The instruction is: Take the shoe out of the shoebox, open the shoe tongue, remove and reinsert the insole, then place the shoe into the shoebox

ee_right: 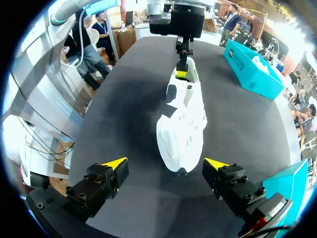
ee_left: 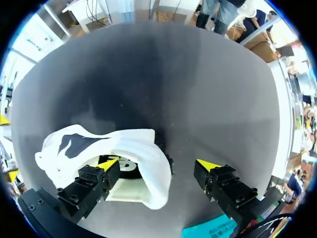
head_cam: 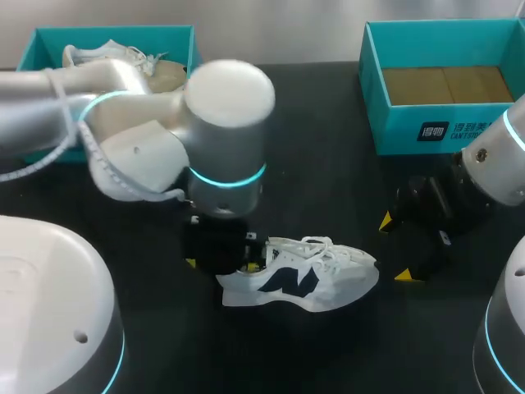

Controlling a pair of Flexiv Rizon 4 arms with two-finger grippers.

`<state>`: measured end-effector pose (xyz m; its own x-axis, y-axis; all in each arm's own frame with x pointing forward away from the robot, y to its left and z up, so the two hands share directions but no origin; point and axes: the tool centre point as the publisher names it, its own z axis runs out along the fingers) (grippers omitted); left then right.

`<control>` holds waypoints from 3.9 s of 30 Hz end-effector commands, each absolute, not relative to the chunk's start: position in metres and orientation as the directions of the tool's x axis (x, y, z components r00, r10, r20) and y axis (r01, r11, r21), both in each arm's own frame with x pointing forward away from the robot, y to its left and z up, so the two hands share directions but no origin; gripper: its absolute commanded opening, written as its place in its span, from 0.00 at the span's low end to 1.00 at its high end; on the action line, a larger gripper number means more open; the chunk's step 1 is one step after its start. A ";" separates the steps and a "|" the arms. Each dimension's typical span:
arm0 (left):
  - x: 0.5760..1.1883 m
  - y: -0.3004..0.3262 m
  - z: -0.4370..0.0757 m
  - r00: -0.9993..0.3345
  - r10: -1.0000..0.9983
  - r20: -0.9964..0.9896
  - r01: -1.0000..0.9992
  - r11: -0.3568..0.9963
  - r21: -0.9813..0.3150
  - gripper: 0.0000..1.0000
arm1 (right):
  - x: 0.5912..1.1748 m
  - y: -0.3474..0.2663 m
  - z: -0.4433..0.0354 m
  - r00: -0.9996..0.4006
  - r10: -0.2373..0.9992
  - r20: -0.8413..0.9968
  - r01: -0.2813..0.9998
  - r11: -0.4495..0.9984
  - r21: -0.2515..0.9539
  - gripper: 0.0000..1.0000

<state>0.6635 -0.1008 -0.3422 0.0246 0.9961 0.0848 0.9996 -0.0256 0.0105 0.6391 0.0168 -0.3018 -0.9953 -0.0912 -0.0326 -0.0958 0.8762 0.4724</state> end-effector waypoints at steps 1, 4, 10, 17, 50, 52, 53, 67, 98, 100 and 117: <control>0.655 -0.055 -0.299 -0.011 0.998 -0.066 1.000 0.011 0.008 1.00 | 0.639 0.017 -0.302 -0.995 -0.091 -0.034 -0.096 0.877 0.471 1.00; 0.654 -0.044 -0.290 -0.068 0.986 -0.151 0.998 0.066 -0.016 1.00 | 0.639 0.017 -0.302 -0.995 -0.091 -0.034 -0.096 0.877 0.471 1.00; 0.647 -0.014 -0.273 -0.237 0.920 -0.311 0.971 0.221 -0.087 1.00 | 0.639 0.017 -0.302 -0.995 -0.091 -0.034 -0.096 0.877 0.471 1.00; 0.641 0.006 -0.259 -0.366 0.836 -0.409 0.930 0.319 -0.181 1.00 | 0.639 0.017 -0.302 -0.995 -0.091 -0.034 -0.096 0.877 0.471 1.00; 0.637 0.023 -0.266 -0.875 0.099 -0.473 0.447 0.540 -0.714 1.00 | 0.639 0.017 -0.302 -0.995 -0.091 -0.034 -0.096 0.877 0.471 1.00; 0.637 0.023 -0.266 -0.875 0.099 -0.473 0.447 0.540 -0.714 1.00 | 0.639 0.017 -0.302 -0.995 -0.091 -0.034 -0.096 0.877 0.471 1.00; 0.637 0.023 -0.266 -0.875 0.099 -0.473 0.447 0.540 -0.714 1.00 | 0.639 0.017 -0.302 -0.995 -0.091 -0.034 -0.096 0.877 0.471 1.00; 0.635 0.009 -0.317 -0.915 -0.042 -0.400 0.316 0.540 -0.780 1.00 | 0.639 0.017 -0.302 -0.995 -0.091 -0.034 -0.096 0.877 0.471 1.00; 0.672 -0.005 -0.393 -0.987 -0.132 -0.093 0.040 0.356 -0.934 1.00 | 0.639 0.017 -0.302 -0.995 -0.091 -0.034 -0.096 0.877 0.471 1.00; 0.673 -0.009 -0.397 -0.990 -0.127 -0.065 0.020 0.324 -0.946 1.00 | 0.639 0.017 -0.302 -0.995 -0.091 -0.034 -0.096 0.877 0.471 1.00; 0.668 -0.015 -0.404 -0.999 -0.026 -0.035 0.027 0.256 -0.966 1.00 | 0.639 0.017 -0.302 -0.995 -0.091 -0.034 -0.096 0.877 0.471 1.00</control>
<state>0.6669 -0.0157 -0.4042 -0.9989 -0.0284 -0.0360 0.0276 0.2559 -0.9663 0.6391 0.0168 -0.3018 -0.9953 -0.0912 -0.0326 -0.0958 0.8762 0.4724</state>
